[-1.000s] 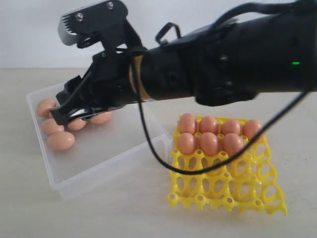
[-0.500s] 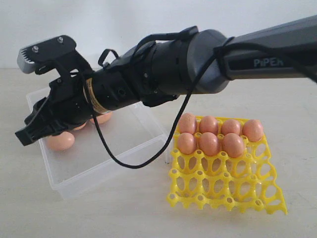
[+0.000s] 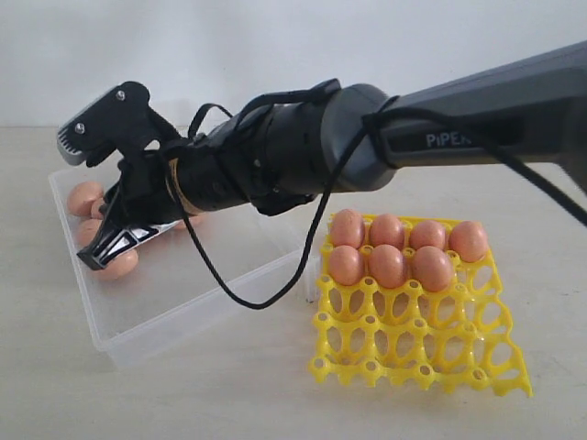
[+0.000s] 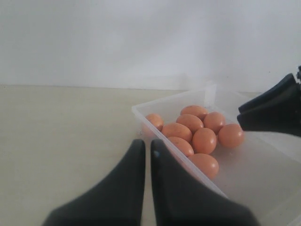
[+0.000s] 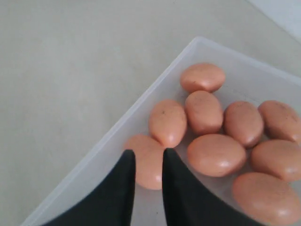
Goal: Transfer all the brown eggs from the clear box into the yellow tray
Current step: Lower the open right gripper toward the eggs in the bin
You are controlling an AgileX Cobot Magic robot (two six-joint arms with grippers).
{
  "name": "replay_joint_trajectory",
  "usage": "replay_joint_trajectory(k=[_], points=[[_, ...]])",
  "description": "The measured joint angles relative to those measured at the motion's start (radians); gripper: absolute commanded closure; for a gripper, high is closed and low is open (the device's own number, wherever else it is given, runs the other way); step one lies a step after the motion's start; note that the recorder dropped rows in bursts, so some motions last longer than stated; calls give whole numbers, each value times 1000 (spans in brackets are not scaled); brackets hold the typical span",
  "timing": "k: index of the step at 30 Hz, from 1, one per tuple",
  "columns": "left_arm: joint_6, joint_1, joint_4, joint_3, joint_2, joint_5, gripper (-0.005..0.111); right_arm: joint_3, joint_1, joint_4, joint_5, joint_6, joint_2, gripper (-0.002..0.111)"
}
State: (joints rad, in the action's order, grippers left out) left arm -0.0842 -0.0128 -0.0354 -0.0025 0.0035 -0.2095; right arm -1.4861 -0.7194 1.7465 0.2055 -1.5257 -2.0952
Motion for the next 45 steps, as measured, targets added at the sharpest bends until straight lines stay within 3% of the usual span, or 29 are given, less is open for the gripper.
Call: replay_joint_trajectory(k=[3,8,16,26,30,37,41,45], points=[[0,0,0,0,0,0,103,0,0,0,42,-61,-28,90],[0,0,0,0,0,0,103,0,0,0,81,-84,-18,108],[0,0,0,0,0,0,103,2,0,0,56,8,68,108],[0,0,0,0,0,0,103,205,0,-58,-374,350,202,108],[0,0,0,0,0,0,103,245,0,-395,-607,607,292,108],[0,0,0,0,0,0,103,127,24,-1280,-1183,1459,306,108],[0,0,0,0,0,0,103,51,32,-1659,-1178,1724,255,108],[0,0,0,0,0,0,103,-83,32,-1911,-1145,1961,161,108]])
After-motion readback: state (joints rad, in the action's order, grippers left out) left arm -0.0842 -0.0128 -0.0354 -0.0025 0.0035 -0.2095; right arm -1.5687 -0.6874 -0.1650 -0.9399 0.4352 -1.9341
